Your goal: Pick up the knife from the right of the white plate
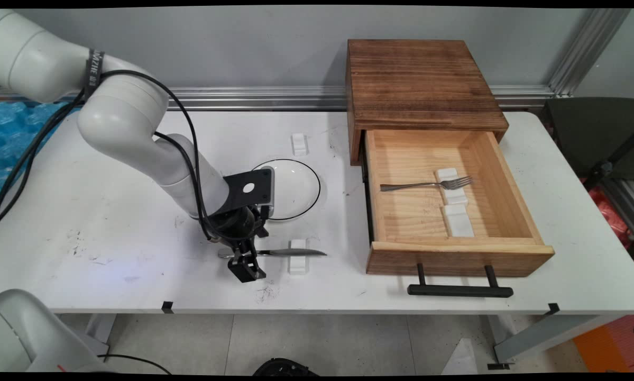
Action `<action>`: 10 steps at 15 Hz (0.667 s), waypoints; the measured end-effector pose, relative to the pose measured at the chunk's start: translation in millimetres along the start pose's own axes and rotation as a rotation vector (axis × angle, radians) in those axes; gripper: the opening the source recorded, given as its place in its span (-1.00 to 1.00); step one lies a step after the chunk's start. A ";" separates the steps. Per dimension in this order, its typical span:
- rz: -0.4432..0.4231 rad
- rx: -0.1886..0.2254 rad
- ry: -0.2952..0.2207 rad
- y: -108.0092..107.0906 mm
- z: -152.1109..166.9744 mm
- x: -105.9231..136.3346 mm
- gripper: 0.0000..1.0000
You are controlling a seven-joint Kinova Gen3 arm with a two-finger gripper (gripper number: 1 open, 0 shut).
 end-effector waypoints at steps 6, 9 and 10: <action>0.002 0.000 0.004 0.7 -1.4 -0.6 -1.00; 0.002 0.000 0.007 -0.5 -1.1 -0.2 -1.00; 0.002 0.000 0.007 -0.9 -0.9 -0.2 -1.00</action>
